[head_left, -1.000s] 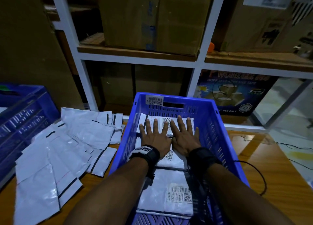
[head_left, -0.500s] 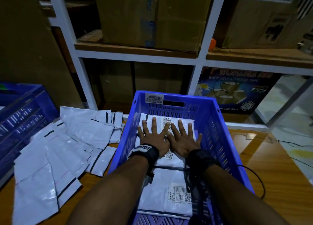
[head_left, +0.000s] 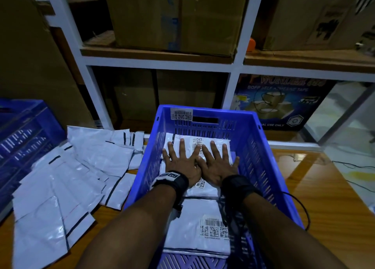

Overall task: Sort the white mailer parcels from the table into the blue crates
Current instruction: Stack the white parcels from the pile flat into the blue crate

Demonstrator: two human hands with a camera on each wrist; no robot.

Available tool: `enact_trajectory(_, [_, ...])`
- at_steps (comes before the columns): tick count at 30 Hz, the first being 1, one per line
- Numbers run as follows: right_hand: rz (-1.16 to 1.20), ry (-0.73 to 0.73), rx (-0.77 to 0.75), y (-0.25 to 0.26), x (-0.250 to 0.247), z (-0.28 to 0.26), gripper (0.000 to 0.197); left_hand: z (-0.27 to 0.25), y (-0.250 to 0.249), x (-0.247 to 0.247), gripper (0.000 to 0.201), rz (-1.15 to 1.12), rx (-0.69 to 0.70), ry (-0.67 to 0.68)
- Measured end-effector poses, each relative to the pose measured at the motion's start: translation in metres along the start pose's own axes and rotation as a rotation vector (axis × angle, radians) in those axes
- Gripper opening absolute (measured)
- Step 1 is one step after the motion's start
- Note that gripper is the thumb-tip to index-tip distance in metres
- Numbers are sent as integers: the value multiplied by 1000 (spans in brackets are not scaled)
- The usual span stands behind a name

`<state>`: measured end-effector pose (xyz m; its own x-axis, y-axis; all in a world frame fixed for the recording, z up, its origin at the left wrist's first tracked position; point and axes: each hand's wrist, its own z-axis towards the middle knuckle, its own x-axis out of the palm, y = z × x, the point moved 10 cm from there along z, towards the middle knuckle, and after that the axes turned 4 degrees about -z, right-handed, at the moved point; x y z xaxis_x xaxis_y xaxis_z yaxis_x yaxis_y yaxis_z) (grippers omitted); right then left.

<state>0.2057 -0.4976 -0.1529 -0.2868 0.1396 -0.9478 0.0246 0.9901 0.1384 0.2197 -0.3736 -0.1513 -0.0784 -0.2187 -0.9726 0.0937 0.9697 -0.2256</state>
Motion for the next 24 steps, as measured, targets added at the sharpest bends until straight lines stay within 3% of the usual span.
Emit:
enact_trajectory(17, [-55,-41,-26,6,-17,-6,66,-8,-13,-22,60,26,43,11])
enact_trajectory(20, [66,-108,-27,11,-43,-18,64,-16,-27,-42,67,66,73,17])
enact_trajectory(24, [132,-336,-81,25,-105,-43,54,-20,-43,-86,75,111,91,-44])
